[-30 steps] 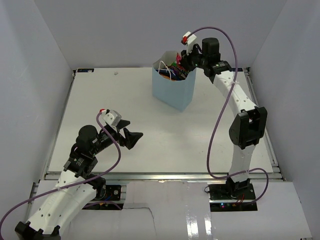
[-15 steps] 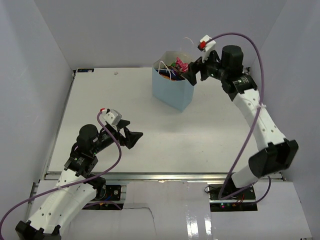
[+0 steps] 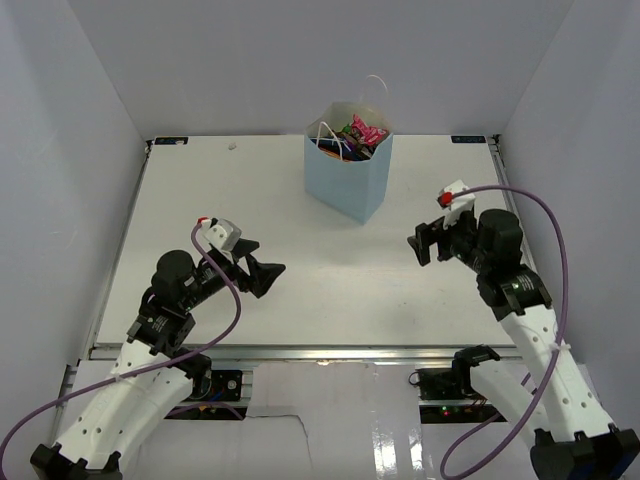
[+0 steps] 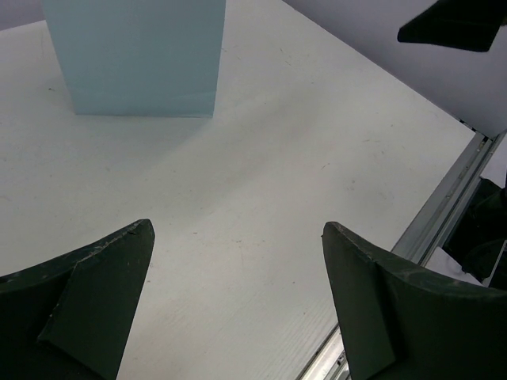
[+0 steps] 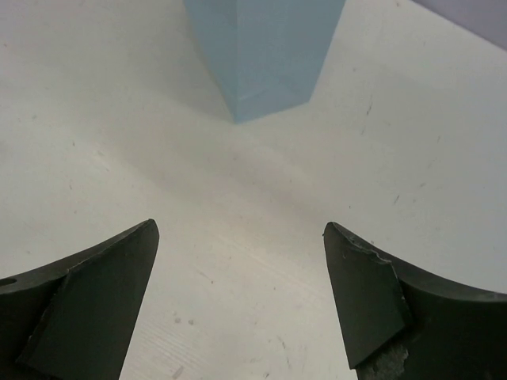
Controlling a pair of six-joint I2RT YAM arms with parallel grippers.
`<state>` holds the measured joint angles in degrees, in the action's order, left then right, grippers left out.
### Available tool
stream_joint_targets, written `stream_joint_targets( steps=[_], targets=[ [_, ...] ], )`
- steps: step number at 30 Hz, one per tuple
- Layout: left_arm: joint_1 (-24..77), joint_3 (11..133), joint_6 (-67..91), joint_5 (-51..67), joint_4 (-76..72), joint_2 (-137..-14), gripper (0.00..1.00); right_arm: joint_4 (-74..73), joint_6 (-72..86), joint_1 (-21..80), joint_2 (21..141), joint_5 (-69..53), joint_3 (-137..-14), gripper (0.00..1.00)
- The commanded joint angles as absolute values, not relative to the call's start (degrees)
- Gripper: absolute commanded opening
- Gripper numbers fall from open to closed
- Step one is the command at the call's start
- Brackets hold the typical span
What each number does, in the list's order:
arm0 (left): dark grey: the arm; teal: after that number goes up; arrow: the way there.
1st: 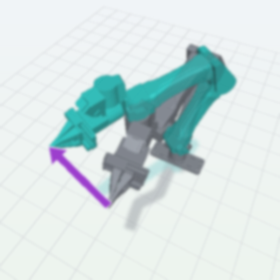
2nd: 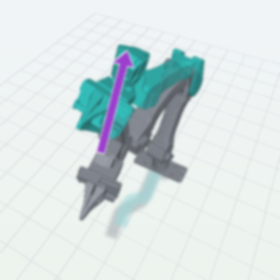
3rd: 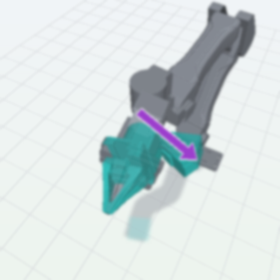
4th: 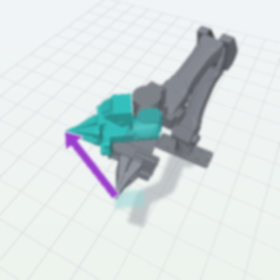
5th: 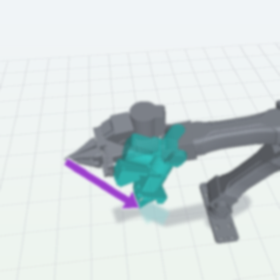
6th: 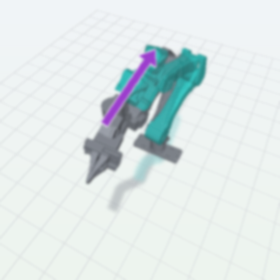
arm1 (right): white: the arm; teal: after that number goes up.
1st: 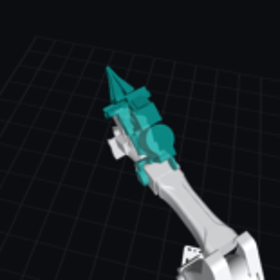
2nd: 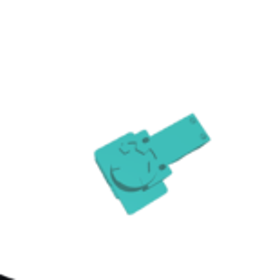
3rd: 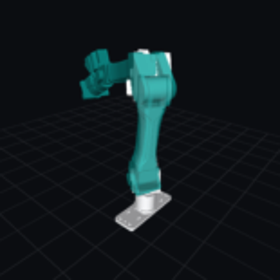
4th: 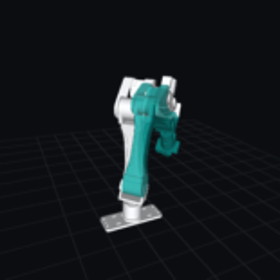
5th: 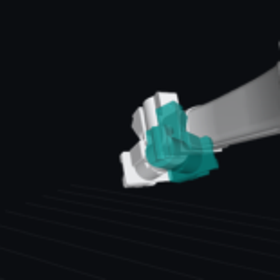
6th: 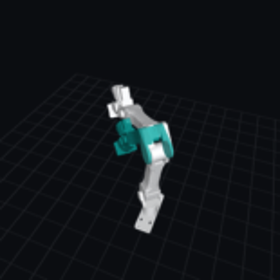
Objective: Place the snacks into the paper bag
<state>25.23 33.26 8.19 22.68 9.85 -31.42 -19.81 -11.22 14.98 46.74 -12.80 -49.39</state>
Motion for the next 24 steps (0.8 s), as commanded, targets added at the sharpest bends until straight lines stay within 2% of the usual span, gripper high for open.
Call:
stream_joint_targets(
  steps=[1, 12, 24],
  targets=[
    [24.96, 33.40, 8.88, 21.71, 9.14, -31.64, 0.98, -19.25, -9.57, 14.68, 37.82, -6.17, -44.23, 0.90],
    [24.96, 33.22, 8.88, 19.69, 9.67, -32.08, 0.98, -14.60, -8.35, 12.84, 27.69, 2.63, -31.22, 0.90],
    [24.96, 33.14, 8.70, 18.37, 10.02, -33.31, 0.98, -14.77, -8.00, 12.39, 26.37, 0.89, -31.90, 0.90]
  ],
)
